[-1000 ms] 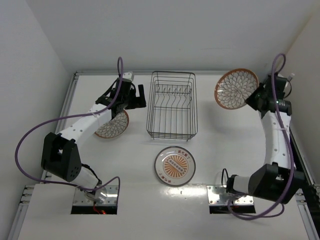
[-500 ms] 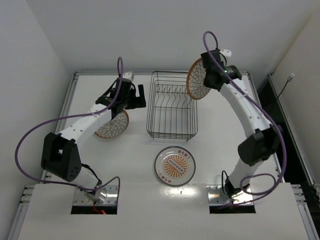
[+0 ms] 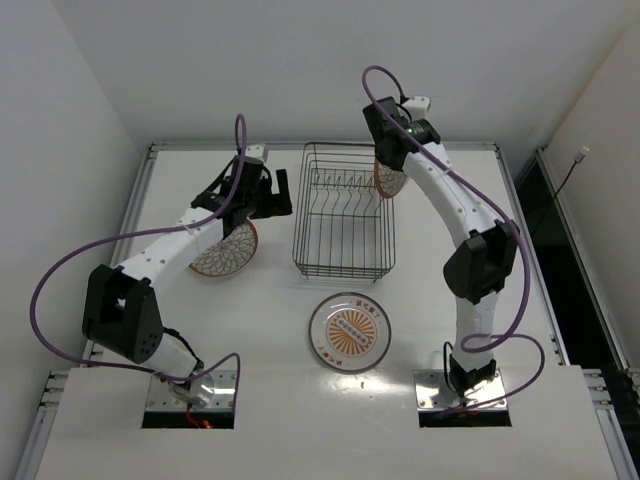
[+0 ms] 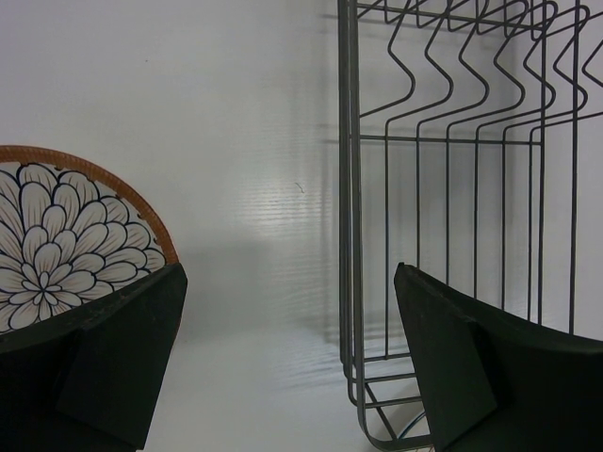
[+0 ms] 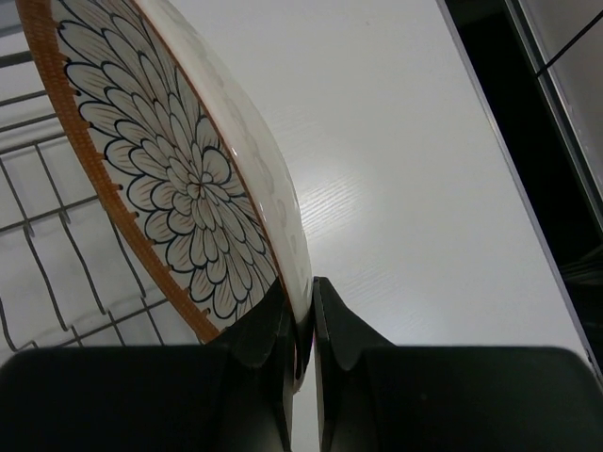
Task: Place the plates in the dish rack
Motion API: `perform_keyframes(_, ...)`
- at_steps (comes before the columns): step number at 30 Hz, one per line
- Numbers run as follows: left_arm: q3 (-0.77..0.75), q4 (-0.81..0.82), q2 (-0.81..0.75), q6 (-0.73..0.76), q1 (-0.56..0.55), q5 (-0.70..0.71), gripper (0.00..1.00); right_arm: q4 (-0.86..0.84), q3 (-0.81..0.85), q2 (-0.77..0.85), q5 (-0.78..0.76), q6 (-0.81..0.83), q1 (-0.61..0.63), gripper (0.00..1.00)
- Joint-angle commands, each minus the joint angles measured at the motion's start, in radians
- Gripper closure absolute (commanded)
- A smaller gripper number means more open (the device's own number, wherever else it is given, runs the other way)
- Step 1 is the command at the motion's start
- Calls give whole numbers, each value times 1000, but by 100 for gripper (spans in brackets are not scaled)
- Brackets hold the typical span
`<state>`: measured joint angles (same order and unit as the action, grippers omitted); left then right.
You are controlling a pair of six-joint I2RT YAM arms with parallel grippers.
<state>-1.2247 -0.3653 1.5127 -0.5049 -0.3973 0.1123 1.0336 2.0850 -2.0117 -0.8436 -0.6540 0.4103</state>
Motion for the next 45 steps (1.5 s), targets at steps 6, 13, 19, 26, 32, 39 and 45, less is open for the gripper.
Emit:
perform_keyframes(6,-9,20,4,8,9,3,9,-18,107,-54,-114,-65,19,100)
perform_keyframes(13,-9,11,14,8,9,-6,9,29,179,-137,-192,-110,67,100)
perform_keyframes(19,-9,11,14,-1,9,-6,9,120,198,-179,-213,-194,87,100)
perform_keyframes(26,-9,11,14,-1,9,-16,9,120,193,-85,-288,-194,107,100)
perform_keyframes(32,-9,11,23,-12,9,-26,9,138,213,-59,-396,-176,139,100)
perform_keyframes(39,-9,11,32,-21,9,-36,9,166,204,-81,-448,-197,170,100)
perform_keyframes(45,-9,11,32,-21,9,-36,9,157,216,-137,-448,-187,170,100)
